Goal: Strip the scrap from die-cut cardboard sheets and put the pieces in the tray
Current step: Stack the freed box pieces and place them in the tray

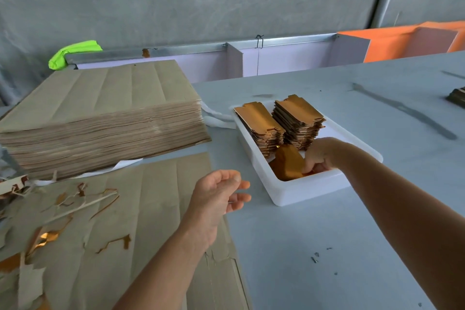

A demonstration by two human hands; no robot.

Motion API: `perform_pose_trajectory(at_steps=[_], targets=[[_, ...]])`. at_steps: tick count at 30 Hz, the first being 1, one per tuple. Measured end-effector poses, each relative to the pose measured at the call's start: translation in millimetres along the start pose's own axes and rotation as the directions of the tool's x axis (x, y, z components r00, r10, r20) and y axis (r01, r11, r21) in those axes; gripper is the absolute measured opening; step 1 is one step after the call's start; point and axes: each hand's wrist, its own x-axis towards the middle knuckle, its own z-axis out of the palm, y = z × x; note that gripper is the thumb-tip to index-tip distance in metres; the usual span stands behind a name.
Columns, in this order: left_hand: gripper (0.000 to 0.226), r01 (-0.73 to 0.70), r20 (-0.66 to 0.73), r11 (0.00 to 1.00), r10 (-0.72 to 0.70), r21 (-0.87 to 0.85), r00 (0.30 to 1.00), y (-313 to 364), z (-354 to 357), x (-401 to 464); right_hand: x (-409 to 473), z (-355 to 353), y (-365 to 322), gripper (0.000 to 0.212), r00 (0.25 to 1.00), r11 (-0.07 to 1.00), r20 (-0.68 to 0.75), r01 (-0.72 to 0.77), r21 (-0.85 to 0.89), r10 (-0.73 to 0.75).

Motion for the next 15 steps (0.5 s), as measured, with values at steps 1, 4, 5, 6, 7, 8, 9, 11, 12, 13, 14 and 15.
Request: perform_pose_trajectory(at_steps=[1,4,5,6,7,8,9,11,12,13,14,15], targets=[[0.009,0.003,0.001,1.000,-0.003,0.007,1.000,-1,0,-1,1,2,-1,0.043,1.000,0.999,0.021,0.002,-0.038,-0.001],[0.009,0.010,0.001,1.000,-0.010,0.014,1.000,-2,-1,-2,5,5,-1,0.045,0.995,0.996,0.099,0.010,-0.084,-0.002],[0.009,0.010,0.000,1.000,-0.010,0.012,1.000,-2,-2,-3,6,5,0,0.046,0.994,0.996,0.113,0.021,-0.092,-0.010],[0.009,0.010,-0.002,1.000,-0.010,0.012,1.000,-2,-3,-3,6,5,1,0.046,0.993,0.994,0.121,0.032,-0.105,-0.019],[0.009,0.009,-0.004,1.000,-0.009,0.015,1.000,-2,-5,-3,7,6,2,0.047,0.991,0.991,0.128,0.043,-0.127,-0.027],[0.009,0.008,-0.007,1.000,-0.007,0.019,1.000,-3,-7,-3,7,7,2,0.049,0.990,0.986,0.137,0.050,-0.159,-0.028],[0.009,0.007,-0.009,1.000,-0.007,0.022,1.000,-3,-8,-3,8,9,2,0.052,0.989,0.980,0.146,0.048,-0.195,-0.020],[0.009,0.006,-0.011,1.000,-0.006,0.027,1.000,-3,-11,-3,8,12,0,0.056,0.985,0.969,0.173,0.029,-0.246,0.014],[0.009,0.006,-0.011,1.000,-0.005,0.028,1.000,-3,-12,-3,9,13,-2,0.057,0.981,0.963,0.189,0.023,-0.268,0.029],[0.009,0.006,-0.012,1.000,-0.005,0.028,1.000,-4,-13,-4,10,14,-4,0.057,0.980,0.958,0.195,0.019,-0.285,0.039],[0.009,0.006,-0.016,1.000,-0.005,0.027,1.000,-4,-14,-4,11,14,-5,0.056,0.981,0.956,0.188,0.009,-0.293,0.049],[0.009,0.006,-0.019,1.000,-0.005,0.025,1.000,-4,-15,-4,12,15,-7,0.054,0.983,0.955,0.174,-0.010,-0.298,0.065]])
